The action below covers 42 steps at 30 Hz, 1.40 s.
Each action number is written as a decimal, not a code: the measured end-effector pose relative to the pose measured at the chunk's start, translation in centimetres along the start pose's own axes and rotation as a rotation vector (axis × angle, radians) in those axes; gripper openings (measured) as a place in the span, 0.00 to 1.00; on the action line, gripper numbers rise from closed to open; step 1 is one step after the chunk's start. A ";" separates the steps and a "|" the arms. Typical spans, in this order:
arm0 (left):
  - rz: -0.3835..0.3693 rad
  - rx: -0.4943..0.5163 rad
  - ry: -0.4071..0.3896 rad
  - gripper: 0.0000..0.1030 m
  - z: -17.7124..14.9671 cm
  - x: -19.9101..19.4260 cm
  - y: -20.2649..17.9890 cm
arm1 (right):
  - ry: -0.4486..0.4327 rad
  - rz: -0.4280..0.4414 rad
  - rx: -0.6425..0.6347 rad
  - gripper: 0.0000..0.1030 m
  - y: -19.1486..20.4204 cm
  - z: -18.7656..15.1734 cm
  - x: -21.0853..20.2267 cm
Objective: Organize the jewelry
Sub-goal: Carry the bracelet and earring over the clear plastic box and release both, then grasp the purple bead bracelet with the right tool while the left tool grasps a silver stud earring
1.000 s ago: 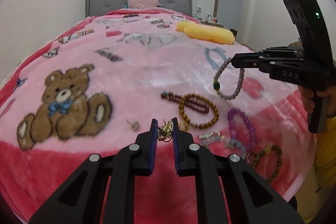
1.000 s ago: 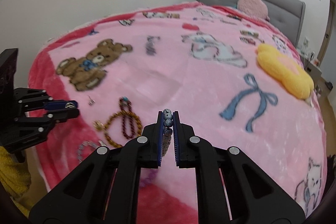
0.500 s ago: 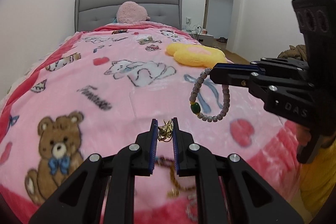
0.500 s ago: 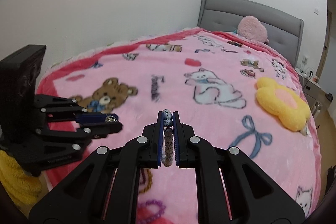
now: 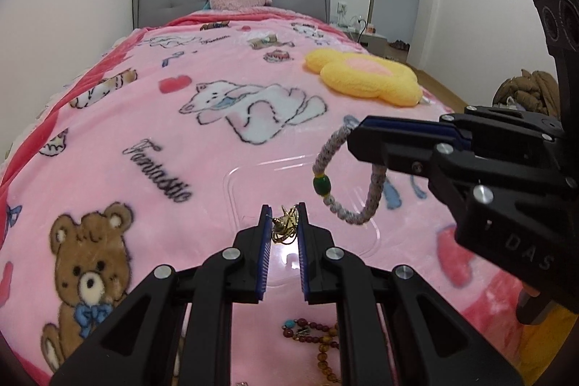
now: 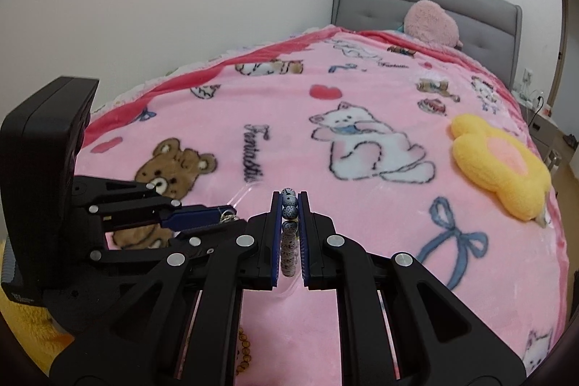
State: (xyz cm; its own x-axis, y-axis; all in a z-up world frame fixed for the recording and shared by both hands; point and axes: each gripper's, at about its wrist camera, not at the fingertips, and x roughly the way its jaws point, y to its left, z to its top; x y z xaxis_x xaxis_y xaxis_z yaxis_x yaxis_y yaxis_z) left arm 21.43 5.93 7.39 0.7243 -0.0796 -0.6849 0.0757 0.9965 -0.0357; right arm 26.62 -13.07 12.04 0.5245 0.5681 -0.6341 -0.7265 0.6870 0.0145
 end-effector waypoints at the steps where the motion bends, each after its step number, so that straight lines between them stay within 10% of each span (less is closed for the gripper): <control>1: 0.007 0.004 0.006 0.13 -0.1 0.2 0.0 | 0.003 0.002 0.002 0.08 -0.1 -0.3 0.2; 18: 0.018 0.041 0.097 0.13 -1.0 2.0 -0.2 | 0.144 0.095 0.070 0.08 -1.4 -2.3 3.4; 33: 0.056 0.078 0.042 0.24 -1.3 0.1 -1.0 | 0.077 0.176 0.129 0.11 -2.3 -2.7 1.3; 42: 0.037 0.074 -0.027 0.34 -3.6 -4.2 -0.9 | 0.019 0.211 0.131 0.33 -2.4 -5.1 -3.2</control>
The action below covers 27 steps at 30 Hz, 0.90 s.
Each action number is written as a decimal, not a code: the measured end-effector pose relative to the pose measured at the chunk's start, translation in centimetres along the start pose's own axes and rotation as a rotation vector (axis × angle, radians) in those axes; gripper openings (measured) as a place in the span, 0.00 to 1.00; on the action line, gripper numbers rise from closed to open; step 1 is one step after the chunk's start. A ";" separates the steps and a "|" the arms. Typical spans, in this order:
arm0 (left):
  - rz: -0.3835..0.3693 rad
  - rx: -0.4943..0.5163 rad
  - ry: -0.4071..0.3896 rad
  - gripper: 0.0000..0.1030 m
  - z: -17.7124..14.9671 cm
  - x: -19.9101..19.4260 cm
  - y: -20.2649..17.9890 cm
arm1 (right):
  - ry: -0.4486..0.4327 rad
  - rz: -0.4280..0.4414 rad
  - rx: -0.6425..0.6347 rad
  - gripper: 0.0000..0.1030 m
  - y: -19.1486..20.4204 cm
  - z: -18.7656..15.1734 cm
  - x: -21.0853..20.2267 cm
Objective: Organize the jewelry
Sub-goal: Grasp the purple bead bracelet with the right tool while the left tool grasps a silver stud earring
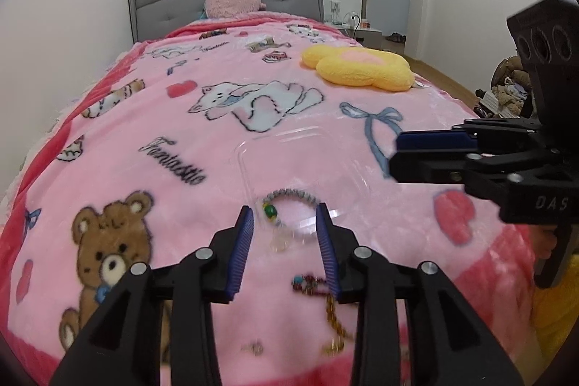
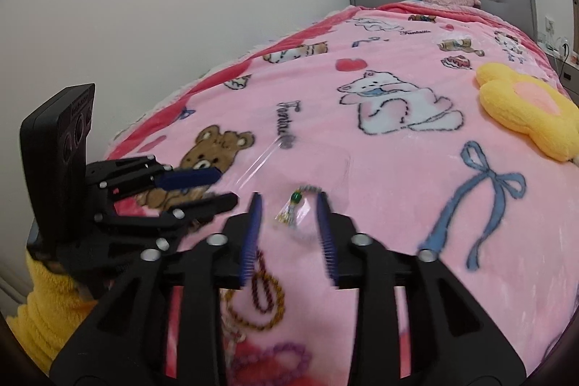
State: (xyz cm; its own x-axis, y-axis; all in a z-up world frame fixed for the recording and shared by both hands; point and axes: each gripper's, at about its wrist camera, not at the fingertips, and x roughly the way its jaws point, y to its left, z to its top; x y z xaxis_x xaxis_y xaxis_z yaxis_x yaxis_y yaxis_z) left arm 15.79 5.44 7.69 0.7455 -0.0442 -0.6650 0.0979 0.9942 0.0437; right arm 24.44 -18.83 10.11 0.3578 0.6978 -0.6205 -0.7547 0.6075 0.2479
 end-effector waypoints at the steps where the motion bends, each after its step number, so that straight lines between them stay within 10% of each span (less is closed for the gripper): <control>1: -0.002 -0.001 -0.003 0.35 -0.6 -0.4 0.1 | 0.001 0.002 -0.005 0.33 0.1 -0.6 -0.4; 13: 0.090 -0.043 0.013 0.40 -8.6 -1.1 1.0 | 0.068 -0.050 -0.047 0.50 1.1 -9.2 -2.1; 27: 0.098 -0.086 0.038 0.40 -10.5 1.4 2.6 | 0.161 -0.140 -0.055 0.39 1.0 -12.1 1.1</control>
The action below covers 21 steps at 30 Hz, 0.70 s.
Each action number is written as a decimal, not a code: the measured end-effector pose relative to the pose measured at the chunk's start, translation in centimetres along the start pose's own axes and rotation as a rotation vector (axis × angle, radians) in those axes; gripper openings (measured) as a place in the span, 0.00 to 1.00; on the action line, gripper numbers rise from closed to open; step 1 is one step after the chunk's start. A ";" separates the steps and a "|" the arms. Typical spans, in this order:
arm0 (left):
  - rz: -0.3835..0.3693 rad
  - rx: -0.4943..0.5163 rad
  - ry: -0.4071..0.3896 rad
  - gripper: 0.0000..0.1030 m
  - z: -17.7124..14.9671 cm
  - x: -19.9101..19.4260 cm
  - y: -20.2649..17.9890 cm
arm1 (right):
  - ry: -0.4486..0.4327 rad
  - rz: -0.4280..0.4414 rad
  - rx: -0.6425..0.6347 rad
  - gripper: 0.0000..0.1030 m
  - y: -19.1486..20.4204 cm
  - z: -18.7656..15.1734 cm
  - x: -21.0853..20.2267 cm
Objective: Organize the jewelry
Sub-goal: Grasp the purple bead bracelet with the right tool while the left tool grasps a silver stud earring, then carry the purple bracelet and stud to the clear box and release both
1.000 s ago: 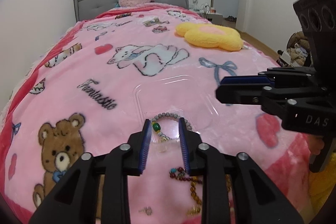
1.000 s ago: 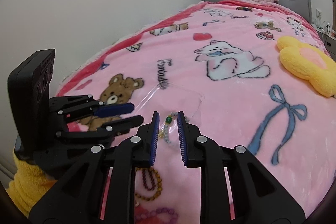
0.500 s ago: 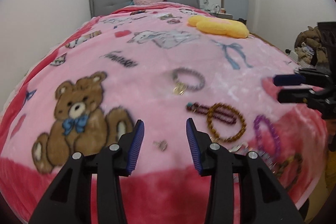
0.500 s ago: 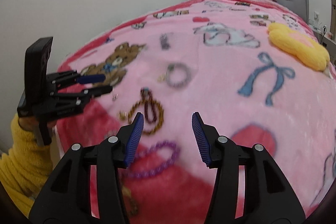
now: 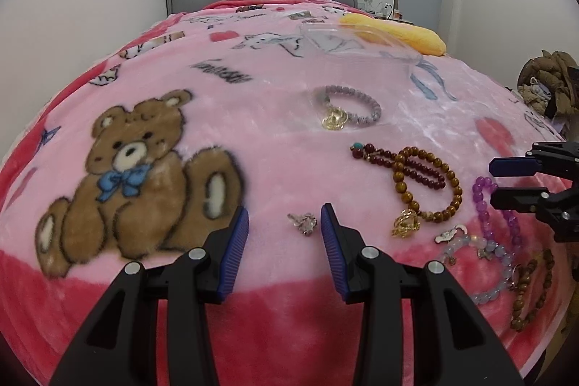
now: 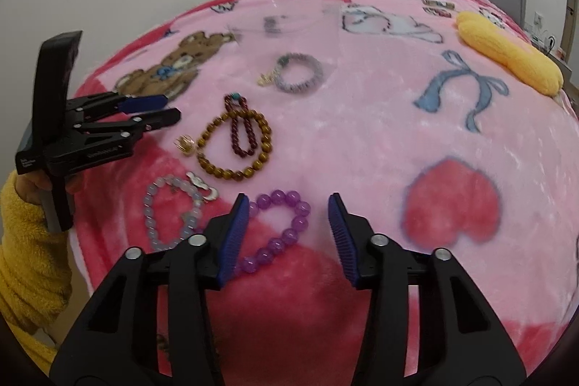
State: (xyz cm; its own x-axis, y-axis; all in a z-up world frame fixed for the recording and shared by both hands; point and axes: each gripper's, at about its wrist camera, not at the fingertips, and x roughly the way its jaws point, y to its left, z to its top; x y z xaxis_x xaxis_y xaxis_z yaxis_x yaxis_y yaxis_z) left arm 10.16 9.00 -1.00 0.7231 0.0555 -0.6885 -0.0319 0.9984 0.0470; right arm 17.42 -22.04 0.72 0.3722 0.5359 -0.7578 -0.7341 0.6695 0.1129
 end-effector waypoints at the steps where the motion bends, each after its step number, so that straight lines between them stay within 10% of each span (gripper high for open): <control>1: -0.003 -0.003 0.000 0.40 -0.1 0.1 0.0 | 0.005 -0.004 0.000 0.36 -0.1 -0.1 0.1; 10: -0.002 0.006 0.009 0.17 -0.2 0.3 -0.5 | 0.010 -0.046 -0.039 0.13 0.2 -0.5 0.4; 21: 0.009 0.023 0.007 0.16 -0.1 0.0 -1.1 | -0.019 -0.068 -0.057 0.09 0.8 -0.5 -0.3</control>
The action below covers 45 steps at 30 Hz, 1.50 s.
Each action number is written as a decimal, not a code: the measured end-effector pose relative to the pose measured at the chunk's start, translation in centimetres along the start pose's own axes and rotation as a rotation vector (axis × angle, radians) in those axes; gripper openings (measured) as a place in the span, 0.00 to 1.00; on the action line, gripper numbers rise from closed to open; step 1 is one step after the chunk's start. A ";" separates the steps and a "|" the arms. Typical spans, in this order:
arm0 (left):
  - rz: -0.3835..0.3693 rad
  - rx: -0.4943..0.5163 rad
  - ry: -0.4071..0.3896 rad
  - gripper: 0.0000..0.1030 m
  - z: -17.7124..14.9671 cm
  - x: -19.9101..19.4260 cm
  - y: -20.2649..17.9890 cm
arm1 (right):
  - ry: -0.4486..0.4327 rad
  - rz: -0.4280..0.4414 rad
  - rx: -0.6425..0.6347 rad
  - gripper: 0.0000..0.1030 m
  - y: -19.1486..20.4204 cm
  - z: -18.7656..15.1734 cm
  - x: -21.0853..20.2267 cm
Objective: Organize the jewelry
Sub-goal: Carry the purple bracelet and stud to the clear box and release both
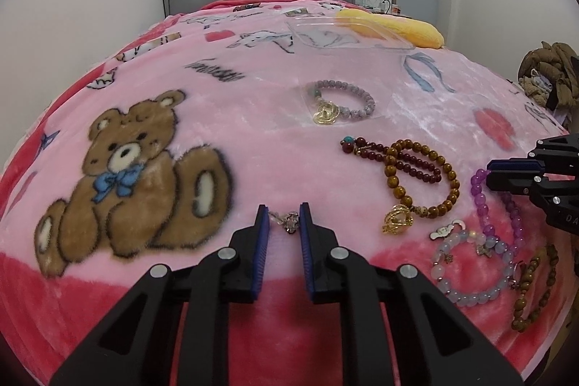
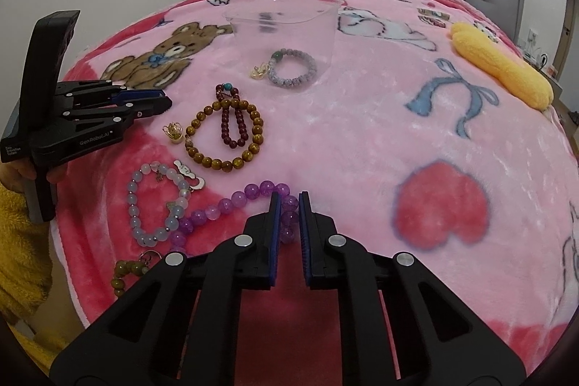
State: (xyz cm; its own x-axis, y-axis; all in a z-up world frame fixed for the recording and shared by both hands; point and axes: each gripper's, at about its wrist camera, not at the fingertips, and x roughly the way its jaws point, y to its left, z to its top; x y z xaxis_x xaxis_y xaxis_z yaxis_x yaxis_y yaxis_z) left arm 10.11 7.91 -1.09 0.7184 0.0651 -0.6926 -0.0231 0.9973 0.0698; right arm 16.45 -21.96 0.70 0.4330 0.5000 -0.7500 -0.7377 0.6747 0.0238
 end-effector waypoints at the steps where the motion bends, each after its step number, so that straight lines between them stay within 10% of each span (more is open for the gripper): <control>1: -0.006 -0.002 -0.001 0.16 0.1 -0.1 0.0 | -0.003 0.003 -0.001 0.09 0.0 0.0 -0.1; 29: -0.053 0.001 -0.146 0.16 5.9 -5.1 -0.5 | -0.195 0.011 -0.093 0.09 2.5 7.3 -7.6; 45: -0.117 0.005 -0.096 0.16 12.7 -1.2 -0.7 | -0.258 -0.038 -0.058 0.09 1.1 14.8 -5.8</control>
State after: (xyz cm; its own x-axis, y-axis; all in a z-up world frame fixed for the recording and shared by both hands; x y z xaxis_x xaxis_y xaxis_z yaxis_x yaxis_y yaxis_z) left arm 18.09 6.69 8.82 0.7788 -0.0555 -0.6248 0.0680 0.9977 -0.0038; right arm 20.75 -16.06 14.80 0.5732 0.6018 -0.5562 -0.7438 0.6669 -0.0449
